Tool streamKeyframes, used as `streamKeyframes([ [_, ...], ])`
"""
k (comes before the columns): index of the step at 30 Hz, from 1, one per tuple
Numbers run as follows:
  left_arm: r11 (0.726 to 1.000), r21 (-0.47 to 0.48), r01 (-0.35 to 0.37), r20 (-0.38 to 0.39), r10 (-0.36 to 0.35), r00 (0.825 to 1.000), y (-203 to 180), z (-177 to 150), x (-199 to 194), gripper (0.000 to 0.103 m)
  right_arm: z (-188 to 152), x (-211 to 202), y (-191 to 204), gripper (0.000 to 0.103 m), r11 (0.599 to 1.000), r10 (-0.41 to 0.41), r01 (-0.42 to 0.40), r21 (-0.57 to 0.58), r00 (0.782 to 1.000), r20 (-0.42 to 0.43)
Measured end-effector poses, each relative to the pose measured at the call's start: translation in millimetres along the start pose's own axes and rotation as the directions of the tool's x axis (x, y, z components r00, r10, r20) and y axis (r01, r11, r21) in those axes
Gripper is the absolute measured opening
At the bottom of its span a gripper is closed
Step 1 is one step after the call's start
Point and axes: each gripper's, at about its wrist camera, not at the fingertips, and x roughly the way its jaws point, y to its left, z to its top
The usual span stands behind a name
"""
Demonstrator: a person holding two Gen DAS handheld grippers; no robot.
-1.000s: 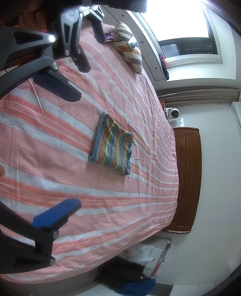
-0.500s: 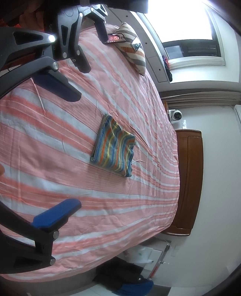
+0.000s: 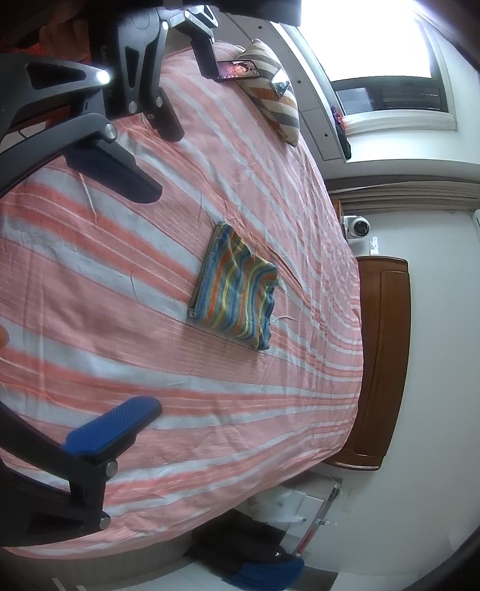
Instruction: Fold small clothes
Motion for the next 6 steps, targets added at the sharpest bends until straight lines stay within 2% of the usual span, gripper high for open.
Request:
streamKeyframes([
  [6,1.0,0.008,-0.001,0.014,0.001,1.0,-1.7,-0.4,-1.3,0.103,-0.5,-0.1,-0.4,0.103,1.0,0.001,-0.001,0.0,1.0,0.0],
])
